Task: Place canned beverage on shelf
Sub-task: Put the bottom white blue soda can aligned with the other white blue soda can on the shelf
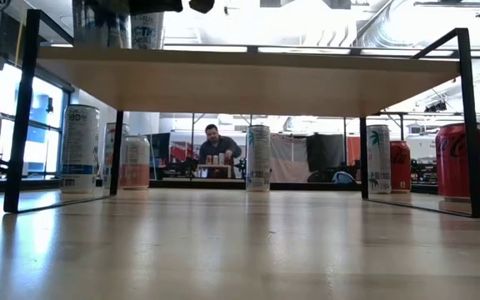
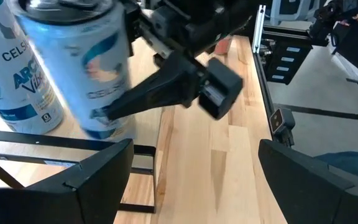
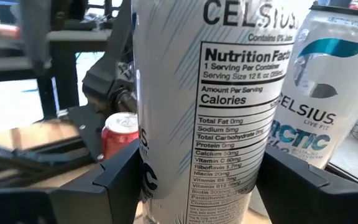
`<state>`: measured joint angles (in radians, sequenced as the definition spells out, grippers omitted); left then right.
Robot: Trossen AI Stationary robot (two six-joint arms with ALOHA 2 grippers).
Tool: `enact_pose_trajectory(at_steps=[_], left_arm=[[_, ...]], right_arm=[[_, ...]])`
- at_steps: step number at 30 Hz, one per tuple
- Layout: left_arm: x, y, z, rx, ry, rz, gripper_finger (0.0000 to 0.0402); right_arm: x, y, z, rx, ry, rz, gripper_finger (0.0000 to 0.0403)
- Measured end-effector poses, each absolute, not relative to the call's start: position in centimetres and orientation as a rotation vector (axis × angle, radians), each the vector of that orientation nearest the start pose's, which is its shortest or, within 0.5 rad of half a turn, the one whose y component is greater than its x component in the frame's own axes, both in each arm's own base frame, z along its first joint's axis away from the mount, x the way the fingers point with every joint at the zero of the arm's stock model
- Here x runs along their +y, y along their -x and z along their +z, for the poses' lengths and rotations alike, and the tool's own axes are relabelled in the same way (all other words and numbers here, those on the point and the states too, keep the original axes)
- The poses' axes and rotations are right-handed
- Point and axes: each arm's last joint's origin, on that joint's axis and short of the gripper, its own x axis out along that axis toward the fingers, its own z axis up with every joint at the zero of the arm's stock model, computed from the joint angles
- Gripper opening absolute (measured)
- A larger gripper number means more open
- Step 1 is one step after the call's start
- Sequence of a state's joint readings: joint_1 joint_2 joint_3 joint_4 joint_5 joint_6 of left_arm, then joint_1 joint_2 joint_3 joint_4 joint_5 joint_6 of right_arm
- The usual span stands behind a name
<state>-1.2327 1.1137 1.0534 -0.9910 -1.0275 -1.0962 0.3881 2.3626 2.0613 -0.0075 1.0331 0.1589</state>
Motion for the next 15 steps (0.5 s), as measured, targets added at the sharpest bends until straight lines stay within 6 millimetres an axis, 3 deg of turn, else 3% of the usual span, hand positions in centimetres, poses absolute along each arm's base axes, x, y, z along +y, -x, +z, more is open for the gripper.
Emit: enact_pose_trajectory(at_steps=[9,15], left_arm=[[-17.4,-8.7,31.4,0.463,0.124,0.070,0.0335],[-17.4,-8.7,31.4,0.465,0.125,0.069,0.0335]], right_arm=[[19.3,-49.7,25.8,0.208,0.095,-0.640,0.0252],[19.6,-48.4,28.7,0.205,0.133,-0.570,0.0252]])
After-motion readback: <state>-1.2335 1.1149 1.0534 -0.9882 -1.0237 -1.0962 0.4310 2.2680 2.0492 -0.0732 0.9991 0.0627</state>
